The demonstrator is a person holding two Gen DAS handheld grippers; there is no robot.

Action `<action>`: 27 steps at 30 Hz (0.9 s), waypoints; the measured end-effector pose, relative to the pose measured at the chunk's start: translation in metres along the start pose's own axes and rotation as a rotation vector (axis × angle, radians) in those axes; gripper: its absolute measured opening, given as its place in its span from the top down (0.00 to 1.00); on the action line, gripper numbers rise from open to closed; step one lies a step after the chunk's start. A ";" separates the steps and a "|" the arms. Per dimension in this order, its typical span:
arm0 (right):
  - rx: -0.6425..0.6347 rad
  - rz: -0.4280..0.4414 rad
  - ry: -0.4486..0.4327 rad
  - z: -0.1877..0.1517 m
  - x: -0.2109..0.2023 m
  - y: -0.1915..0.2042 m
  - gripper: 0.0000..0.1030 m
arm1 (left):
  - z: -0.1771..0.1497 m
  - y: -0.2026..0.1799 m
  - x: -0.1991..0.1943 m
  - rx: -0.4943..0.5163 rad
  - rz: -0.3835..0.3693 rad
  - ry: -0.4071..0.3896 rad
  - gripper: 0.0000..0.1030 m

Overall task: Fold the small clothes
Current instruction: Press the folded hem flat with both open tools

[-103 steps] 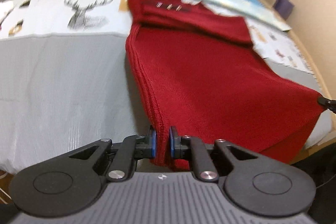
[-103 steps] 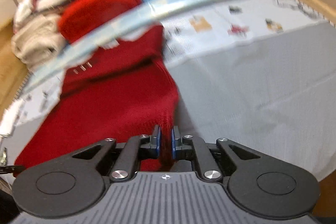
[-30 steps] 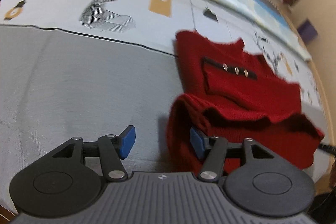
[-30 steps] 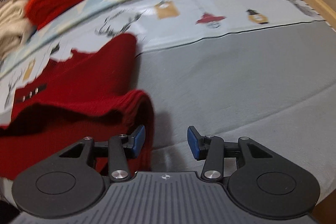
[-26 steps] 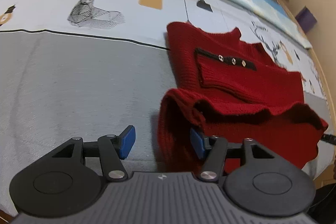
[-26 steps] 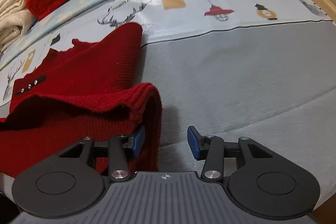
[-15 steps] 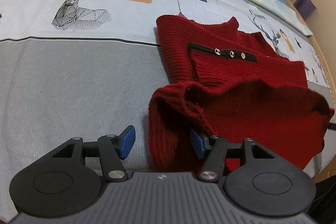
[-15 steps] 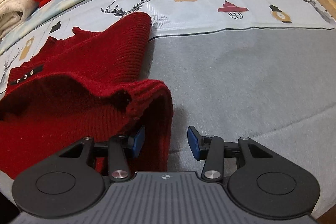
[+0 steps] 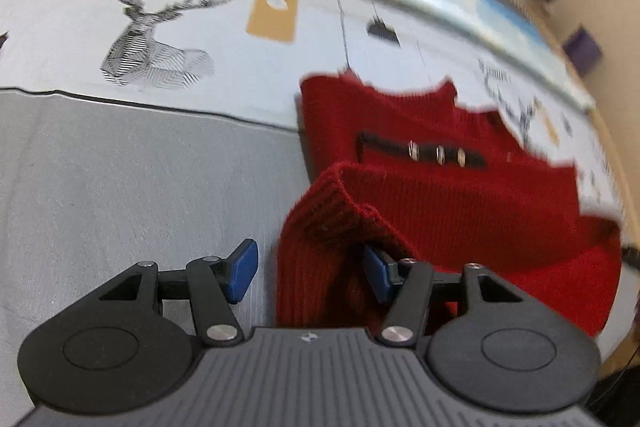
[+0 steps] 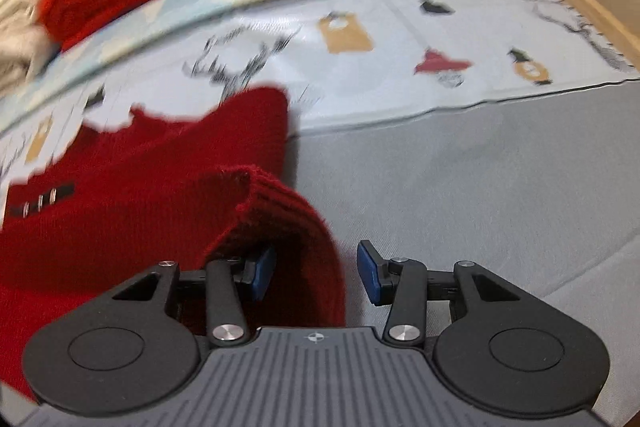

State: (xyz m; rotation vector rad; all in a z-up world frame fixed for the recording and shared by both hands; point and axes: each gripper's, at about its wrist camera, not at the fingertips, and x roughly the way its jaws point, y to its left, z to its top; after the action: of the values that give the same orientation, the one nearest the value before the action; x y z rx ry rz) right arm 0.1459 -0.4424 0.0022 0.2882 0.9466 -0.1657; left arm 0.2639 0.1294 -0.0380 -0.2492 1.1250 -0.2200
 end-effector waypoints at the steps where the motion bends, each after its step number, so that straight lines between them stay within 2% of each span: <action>1: 0.027 0.000 -0.009 0.001 -0.001 -0.004 0.55 | 0.002 0.003 -0.001 -0.021 -0.001 -0.008 0.39; 4: 0.067 -0.011 -0.007 0.001 -0.001 -0.011 0.55 | 0.003 0.003 0.002 -0.028 0.007 0.013 0.39; 9: 0.024 0.010 0.038 -0.004 0.004 -0.007 0.54 | -0.003 -0.005 0.013 0.045 0.030 0.085 0.39; 14: 0.001 0.020 0.069 -0.008 0.006 -0.002 0.51 | -0.004 -0.004 0.013 0.027 0.015 0.078 0.39; 19: 0.022 0.044 0.057 -0.005 0.005 0.000 0.51 | 0.004 0.002 0.001 -0.053 -0.069 -0.006 0.39; 27: 0.024 0.048 0.068 -0.001 0.011 0.006 0.51 | 0.003 -0.001 0.015 -0.023 -0.029 0.072 0.39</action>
State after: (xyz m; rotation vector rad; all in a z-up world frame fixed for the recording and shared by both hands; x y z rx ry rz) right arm 0.1526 -0.4367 -0.0067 0.3401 1.0041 -0.1237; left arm 0.2730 0.1240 -0.0490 -0.2802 1.1959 -0.2438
